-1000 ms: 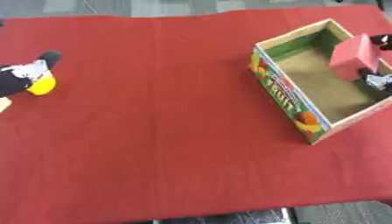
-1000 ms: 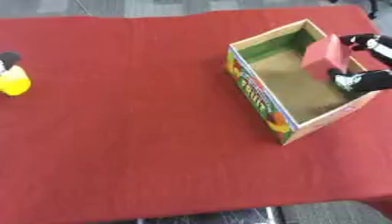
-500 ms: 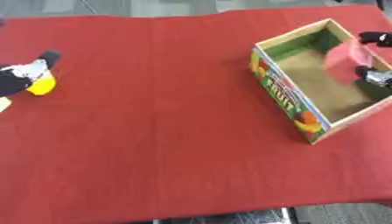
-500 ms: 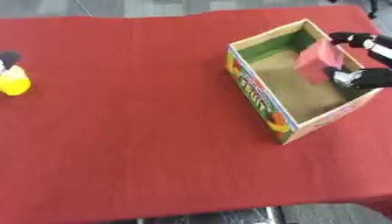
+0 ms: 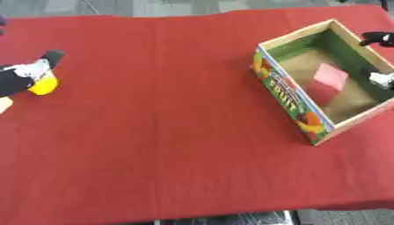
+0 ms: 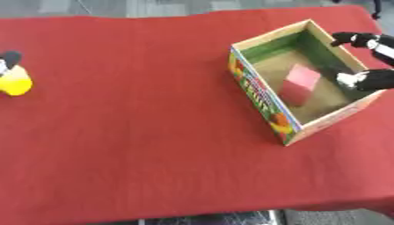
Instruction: Pick up the objects with one hand, pass them to the other hand, and then place them into the box on the other side of the table.
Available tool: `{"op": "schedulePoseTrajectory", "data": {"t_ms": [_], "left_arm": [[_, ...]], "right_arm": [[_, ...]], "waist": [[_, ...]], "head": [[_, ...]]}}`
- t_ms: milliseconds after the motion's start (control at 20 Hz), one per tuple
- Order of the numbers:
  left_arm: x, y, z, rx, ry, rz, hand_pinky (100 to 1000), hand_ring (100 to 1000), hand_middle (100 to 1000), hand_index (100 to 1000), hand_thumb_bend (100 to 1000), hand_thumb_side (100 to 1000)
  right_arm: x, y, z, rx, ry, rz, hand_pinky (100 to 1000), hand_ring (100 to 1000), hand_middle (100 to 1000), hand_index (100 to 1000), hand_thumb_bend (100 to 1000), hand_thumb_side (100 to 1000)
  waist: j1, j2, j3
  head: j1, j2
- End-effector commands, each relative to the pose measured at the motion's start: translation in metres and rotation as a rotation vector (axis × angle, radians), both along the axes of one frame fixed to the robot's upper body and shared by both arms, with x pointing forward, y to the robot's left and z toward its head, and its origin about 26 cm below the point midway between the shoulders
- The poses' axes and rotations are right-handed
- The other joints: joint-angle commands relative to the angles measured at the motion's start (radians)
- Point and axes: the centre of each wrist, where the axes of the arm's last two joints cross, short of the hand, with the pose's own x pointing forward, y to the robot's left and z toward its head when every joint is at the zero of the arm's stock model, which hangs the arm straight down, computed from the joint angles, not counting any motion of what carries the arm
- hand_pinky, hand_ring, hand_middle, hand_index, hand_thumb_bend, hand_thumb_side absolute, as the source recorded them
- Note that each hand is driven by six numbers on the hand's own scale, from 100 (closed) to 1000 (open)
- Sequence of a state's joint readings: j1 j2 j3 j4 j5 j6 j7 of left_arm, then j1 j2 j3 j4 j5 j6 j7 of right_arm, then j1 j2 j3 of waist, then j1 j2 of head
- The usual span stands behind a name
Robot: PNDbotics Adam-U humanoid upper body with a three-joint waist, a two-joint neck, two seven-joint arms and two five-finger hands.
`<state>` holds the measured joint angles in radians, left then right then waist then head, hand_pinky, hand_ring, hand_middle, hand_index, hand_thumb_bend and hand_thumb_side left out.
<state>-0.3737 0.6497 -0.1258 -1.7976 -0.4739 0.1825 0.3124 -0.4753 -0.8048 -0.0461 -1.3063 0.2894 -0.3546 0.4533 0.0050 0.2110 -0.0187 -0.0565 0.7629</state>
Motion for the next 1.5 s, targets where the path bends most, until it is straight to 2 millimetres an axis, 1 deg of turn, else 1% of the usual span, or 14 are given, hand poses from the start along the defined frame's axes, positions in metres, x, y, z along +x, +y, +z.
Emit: {"op": "schedulePoseTrajectory", "data": {"t_ms": [50, 100, 150, 200, 250, 300, 350, 400, 500, 550, 700, 1100, 1300, 1500], "left_arm": [[-0.001, 0.007, 0.011, 0.011, -0.034, 0.027, 712, 582, 571, 841, 698, 454], [-0.001, 0.008, 0.012, 0.01, -0.035, 0.033, 712, 582, 568, 838, 686, 462], [-0.001, 0.009, 0.014, 0.009, -0.032, 0.043, 711, 581, 568, 837, 671, 476], [0.0, 0.011, 0.015, 0.006, -0.023, 0.052, 712, 583, 571, 838, 647, 498], [0.001, 0.014, 0.016, 0.007, -0.007, 0.063, 714, 588, 577, 837, 640, 514], [0.002, 0.016, 0.017, 0.013, 0.01, 0.073, 716, 591, 581, 836, 639, 518], [0.003, 0.018, 0.019, 0.023, 0.028, 0.081, 725, 605, 595, 836, 628, 536], [0.004, 0.02, 0.02, 0.027, 0.049, 0.088, 730, 610, 601, 837, 610, 547], [0.008, 0.026, 0.023, 0.03, 0.092, 0.107, 735, 620, 611, 836, 608, 545], [0.009, 0.03, 0.026, 0.035, 0.109, 0.119, 741, 629, 621, 838, 617, 539], [0.013, 0.042, 0.035, 0.061, 0.148, 0.158, 751, 649, 636, 841, 644, 537], [0.03, 0.079, 0.042, 0.121, 0.315, 0.259, 773, 701, 676, 852, 693, 511], [0.039, 0.098, 0.05, 0.162, 0.386, 0.294, 788, 733, 701, 854, 747, 502], [0.048, 0.118, 0.055, 0.19, 0.462, 0.315, 805, 758, 724, 860, 810, 531]], "right_arm": [[-0.003, -0.001, 0.027, 0.058, -0.095, -0.024, 970, 1000, 825, 960, 100, 101], [-0.004, 0.003, 0.029, 0.092, -0.116, -0.027, 975, 1000, 824, 962, 100, 199], [-0.004, 0.008, 0.032, 0.13, -0.141, -0.026, 979, 1000, 829, 967, 100, 320], [-0.004, 0.013, 0.034, 0.164, -0.165, -0.021, 985, 1000, 841, 976, 100, 402], [-0.004, 0.019, 0.037, 0.195, -0.19, -0.012, 991, 1000, 853, 987, 100, 447], [-0.005, 0.024, 0.039, 0.221, -0.21, -0.001, 993, 1000, 858, 993, 100, 468], [-0.006, 0.03, 0.04, 0.244, -0.227, 0.012, 999, 1000, 875, 1000, 100, 517], [-0.006, 0.034, 0.04, 0.264, -0.241, 0.026, 1000, 1000, 883, 1000, 100, 481], [-0.008, 0.04, 0.039, 0.296, -0.258, 0.052, 1000, 1000, 885, 1000, 100, 449], [-0.009, 0.042, 0.039, 0.31, -0.265, 0.062, 993, 1000, 873, 1000, 100, 371], [-0.012, 0.046, 0.042, 0.354, -0.287, 0.088, 985, 1000, 856, 1000, 100, 323], [-0.018, 0.044, 0.052, 0.464, -0.274, 0.104, 987, 1000, 856, 1000, 100, 347], [-0.021, 0.043, 0.056, 0.511, -0.257, 0.121, 987, 1000, 857, 997, 100, 359], [-0.025, 0.041, 0.059, 0.555, -0.226, 0.138, 988, 1000, 861, 994, 100, 381]], "waist": [[0.001, -0.014, -0.002], [0.003, -0.014, -0.002], [0.006, -0.015, -0.002], [0.008, -0.015, -0.002], [0.01, -0.015, -0.002], [0.011, -0.015, -0.002], [0.013, -0.015, -0.002], [0.014, -0.016, -0.002], [0.016, -0.016, -0.001], [0.017, -0.016, 0.0], [0.02, -0.015, 0.0], [0.021, -0.013, -0.003], [0.021, -0.008, -0.007], [0.02, -0.002, -0.012]], "head": [[0.036, 0.005], [0.053, 0.006], [0.076, 0.006], [0.094, 0.007], [0.11, 0.007], [0.122, 0.007], [0.131, 0.007], [0.137, 0.007], [0.146, 0.007], [0.15, 0.007], [0.158, 0.007], [0.171, 0.003], [0.177, -0.001], [0.188, -0.008]]}}
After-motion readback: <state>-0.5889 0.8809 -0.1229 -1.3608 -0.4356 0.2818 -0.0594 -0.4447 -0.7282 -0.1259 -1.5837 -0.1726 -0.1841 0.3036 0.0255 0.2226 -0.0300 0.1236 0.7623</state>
